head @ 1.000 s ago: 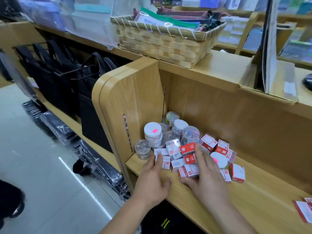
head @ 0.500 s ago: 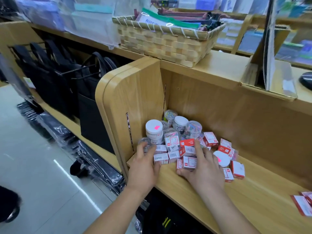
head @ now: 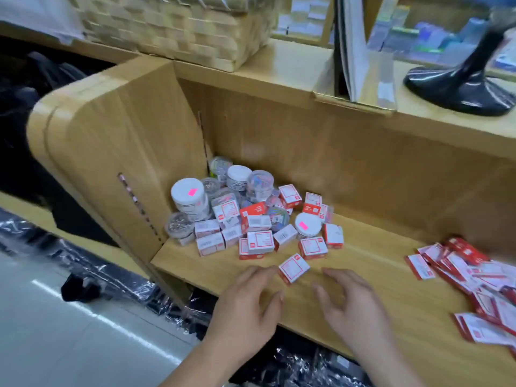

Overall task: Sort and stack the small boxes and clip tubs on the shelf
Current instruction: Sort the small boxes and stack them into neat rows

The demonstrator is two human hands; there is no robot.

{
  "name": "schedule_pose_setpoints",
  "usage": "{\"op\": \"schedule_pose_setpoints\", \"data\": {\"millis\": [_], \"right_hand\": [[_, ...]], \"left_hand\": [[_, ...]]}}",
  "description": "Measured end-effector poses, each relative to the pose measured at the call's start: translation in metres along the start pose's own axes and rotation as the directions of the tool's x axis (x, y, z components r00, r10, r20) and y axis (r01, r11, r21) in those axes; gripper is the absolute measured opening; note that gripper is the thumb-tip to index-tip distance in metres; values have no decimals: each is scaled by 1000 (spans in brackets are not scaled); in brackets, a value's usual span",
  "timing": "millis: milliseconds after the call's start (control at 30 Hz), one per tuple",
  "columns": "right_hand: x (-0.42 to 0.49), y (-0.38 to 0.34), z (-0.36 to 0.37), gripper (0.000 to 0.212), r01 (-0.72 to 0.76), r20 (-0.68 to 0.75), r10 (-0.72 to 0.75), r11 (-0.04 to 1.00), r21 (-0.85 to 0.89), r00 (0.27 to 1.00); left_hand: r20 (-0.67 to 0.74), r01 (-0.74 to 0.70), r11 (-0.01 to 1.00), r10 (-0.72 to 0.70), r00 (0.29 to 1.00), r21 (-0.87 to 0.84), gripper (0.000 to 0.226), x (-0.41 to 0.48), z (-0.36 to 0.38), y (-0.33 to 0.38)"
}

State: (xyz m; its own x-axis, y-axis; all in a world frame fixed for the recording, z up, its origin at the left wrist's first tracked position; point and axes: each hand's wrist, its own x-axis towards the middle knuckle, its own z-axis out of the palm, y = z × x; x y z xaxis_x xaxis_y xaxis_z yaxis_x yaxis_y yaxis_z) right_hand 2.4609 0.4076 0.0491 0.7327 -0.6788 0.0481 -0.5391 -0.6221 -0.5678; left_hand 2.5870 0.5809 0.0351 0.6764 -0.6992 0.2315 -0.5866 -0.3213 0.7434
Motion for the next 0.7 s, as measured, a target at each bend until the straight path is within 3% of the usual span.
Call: {"op": "schedule_pose_setpoints", "data": {"millis": [133,267,367,567,633,700], "right_hand": [[-22,22,-25,44,-152,48,154,988,-40,987],[-46,53,-73,44,-274,20,275,961,-43,961],[-68,92,-109,41,-368,-34,368,929,-21,929],[-113,187,-173,48,-415,-425,344,906,-83,837],[-124,217,-193,59,-412,-529,309,907,-87,790],[-129,238,-210,65,-413,-629,254,903,-117,734]], "left_hand": [[139,-56,998,57,989,-12,45,16,40,30],[214,-80,994,93,972,-72,42,24,81,67],[296,-169,977,202,934,-132,43,22,122,109],[507,-372,911,408,759,-176,74,21,214,192],[521,-498,867,436,734,-23,84,30,245,214],[581,-552,820,377,722,153,87,35,272,227]]}}
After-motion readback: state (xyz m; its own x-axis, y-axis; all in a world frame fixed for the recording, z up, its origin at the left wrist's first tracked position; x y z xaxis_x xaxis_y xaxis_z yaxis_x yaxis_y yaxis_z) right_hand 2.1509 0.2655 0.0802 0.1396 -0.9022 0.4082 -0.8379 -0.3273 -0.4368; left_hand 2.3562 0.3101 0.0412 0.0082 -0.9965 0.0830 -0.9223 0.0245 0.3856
